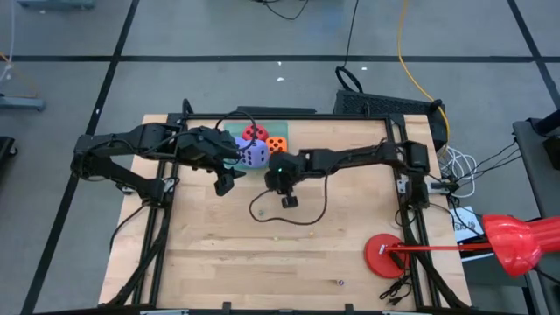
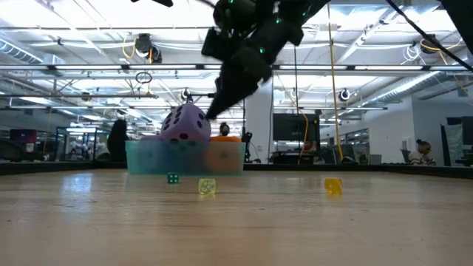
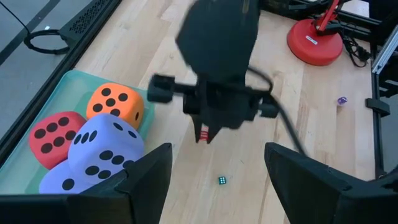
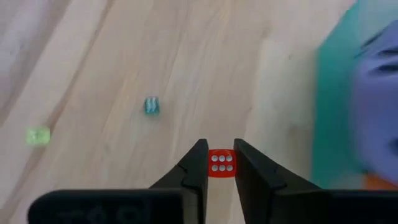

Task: Pick & Place Dice
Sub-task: Put the small red dice into the green bin

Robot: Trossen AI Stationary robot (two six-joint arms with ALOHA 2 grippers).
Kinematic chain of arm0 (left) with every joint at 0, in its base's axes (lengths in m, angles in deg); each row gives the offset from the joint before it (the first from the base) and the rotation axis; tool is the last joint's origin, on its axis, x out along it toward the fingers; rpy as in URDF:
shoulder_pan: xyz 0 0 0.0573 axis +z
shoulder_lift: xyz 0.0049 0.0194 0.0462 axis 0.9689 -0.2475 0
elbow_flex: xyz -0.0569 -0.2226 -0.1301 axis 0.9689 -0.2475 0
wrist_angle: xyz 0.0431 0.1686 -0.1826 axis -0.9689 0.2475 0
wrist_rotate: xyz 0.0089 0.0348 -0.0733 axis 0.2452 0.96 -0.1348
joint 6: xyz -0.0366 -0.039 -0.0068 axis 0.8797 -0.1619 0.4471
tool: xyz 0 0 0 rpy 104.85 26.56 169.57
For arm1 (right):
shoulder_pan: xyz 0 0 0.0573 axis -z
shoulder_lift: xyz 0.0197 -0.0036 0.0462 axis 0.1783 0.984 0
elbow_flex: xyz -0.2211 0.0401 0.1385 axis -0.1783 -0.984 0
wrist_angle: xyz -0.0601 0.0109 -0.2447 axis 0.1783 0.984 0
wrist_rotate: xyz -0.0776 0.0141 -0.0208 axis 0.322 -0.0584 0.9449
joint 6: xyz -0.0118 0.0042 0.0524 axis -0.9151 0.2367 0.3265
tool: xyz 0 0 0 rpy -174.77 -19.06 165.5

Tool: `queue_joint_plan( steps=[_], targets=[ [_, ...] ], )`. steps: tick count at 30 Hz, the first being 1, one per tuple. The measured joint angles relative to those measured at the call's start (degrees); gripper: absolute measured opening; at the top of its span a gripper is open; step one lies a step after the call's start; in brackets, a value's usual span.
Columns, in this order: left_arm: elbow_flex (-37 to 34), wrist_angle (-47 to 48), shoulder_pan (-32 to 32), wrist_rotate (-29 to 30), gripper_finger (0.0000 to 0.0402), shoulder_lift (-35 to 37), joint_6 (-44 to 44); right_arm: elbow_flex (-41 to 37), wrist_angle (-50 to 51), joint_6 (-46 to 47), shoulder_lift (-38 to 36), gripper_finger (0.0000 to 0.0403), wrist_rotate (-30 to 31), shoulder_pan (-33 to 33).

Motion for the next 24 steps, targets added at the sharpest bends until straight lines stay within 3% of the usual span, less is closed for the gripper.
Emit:
queue_joint_plan(
  steps=[9,15,24],
  targets=[
    [0.0,0.0,0.0,0.0,0.0267,0.0,0.0,0.1,0.3,-1.8,-4.6,0.0064,5.8,4.9],
    [0.0,0.0,0.0,0.0,0.0267,0.0,0.0,0.1,-2.0,-3.9,-3.8,0.0051,5.8,8.8],
    [0.0,0.0,0.0,0.0,0.0267,0.0,0.0,0.1,-2.4,-4.0,-1.1,0.0068,5.5,11.3]
  ],
)
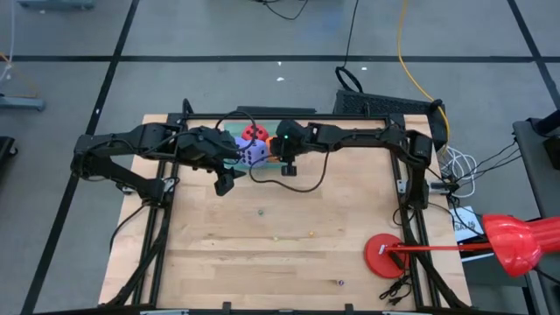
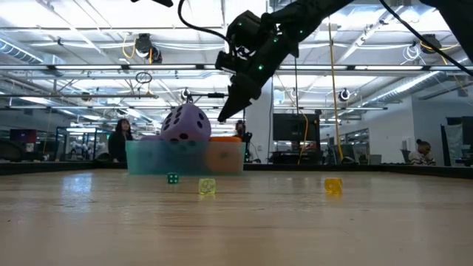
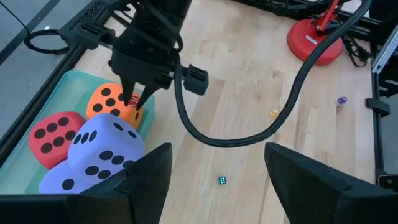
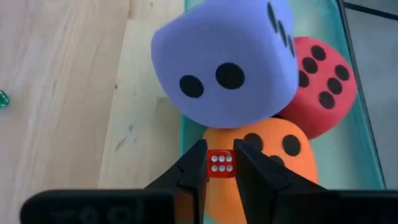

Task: Pick & Place Dice
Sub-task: Put the small red dice into the green bin

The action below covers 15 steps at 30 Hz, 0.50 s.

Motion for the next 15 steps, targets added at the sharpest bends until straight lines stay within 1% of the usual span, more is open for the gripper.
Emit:
queue_joint_plan(
  steps=[5,8,11,15],
  targets=[
    [0.0,0.0,0.0,0.0,0.0267,0.0,0.0,0.0,0.4,0.0,0.5,0.0055,-0.2,-0.1],
    [0.0,0.0,0.0,0.0,0.0267,0.0,0.0,0.1,-0.4,-0.1,1.6,0.0053,-0.2,-0.3],
    [0.0,0.0,0.0,0.0,0.0267,0.0,0.0,-0.1,1.3,-0.1,2.2,0.0062,-0.2,-0.3],
    [0.0,0.0,0.0,0.0,0.0267,0.0,0.0,0.2,-0.6,-0.4,3.2,0.0077,-0.2,-0.5]
  ],
)
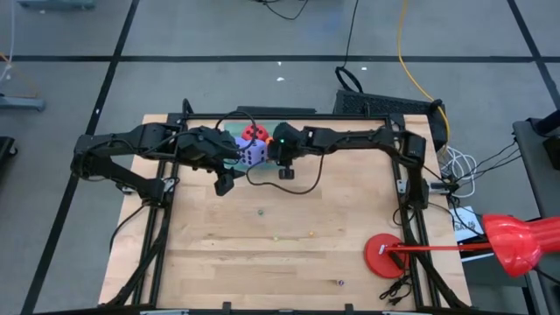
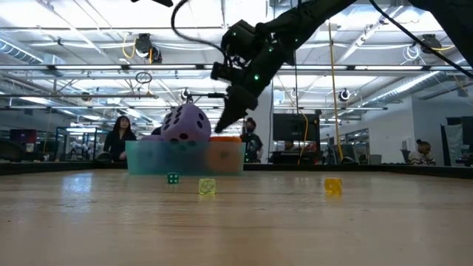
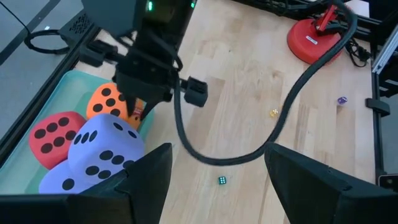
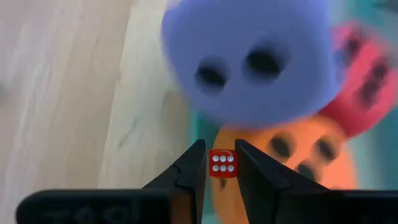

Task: Pick & Place Dice
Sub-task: Put the small red dice into the green bin

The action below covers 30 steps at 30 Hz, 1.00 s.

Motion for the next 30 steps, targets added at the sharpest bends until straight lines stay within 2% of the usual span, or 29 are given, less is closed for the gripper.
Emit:
queue_joint_plan(
  steps=[30],
  targets=[
    [0.0,0.0,0.0,0.0,0.0267,0.0,0.0,-0.2,1.0,0.0,0.1,0.0087,0.1,0.0]
  ],
)
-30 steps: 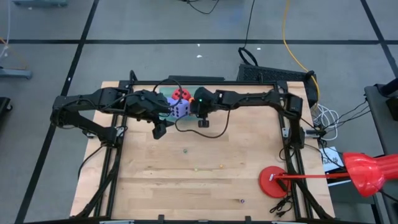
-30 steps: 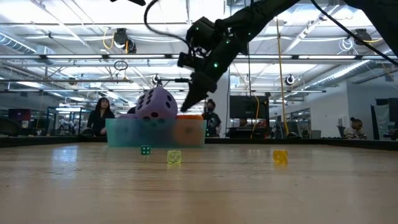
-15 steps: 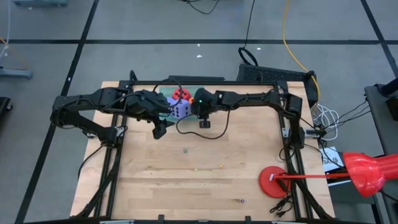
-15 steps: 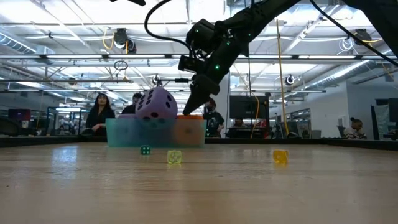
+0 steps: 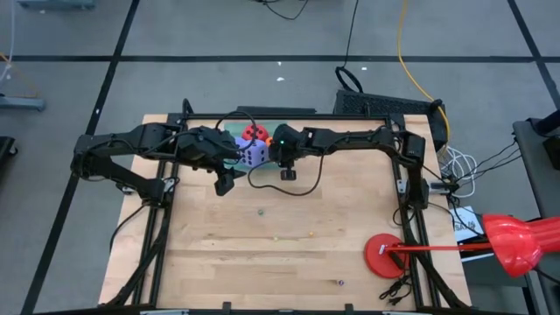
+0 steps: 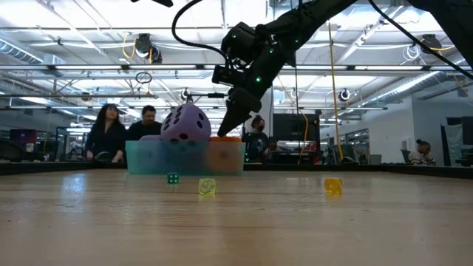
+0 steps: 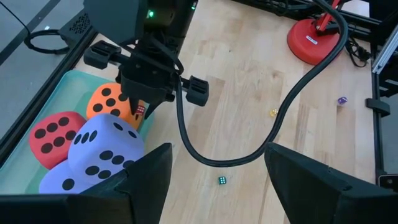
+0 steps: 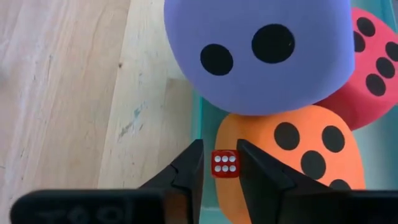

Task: Pick & Place Dice
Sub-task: Put the small red dice into the green bin, then put the small green dice into the green bin

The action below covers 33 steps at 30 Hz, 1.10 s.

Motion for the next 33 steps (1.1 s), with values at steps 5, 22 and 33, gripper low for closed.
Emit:
queue_joint_plan(
  steps=[5,22,33],
  targets=[
    [0.0,0.0,0.0,0.0,0.0267,0.0,0.0,0.0,0.1,0.2,0.0,0.0112,0.0,0.0],
    [0.0,0.0,0.0,0.0,0.0267,0.0,0.0,-0.8,1.5,0.3,0.0,0.0146,0.1,0.0],
    [0.0,0.0,0.0,0.0,0.0267,0.0,0.0,-3.3,-1.7,0.4,0.0,0.0148,2.4,-0.8]
  ],
)
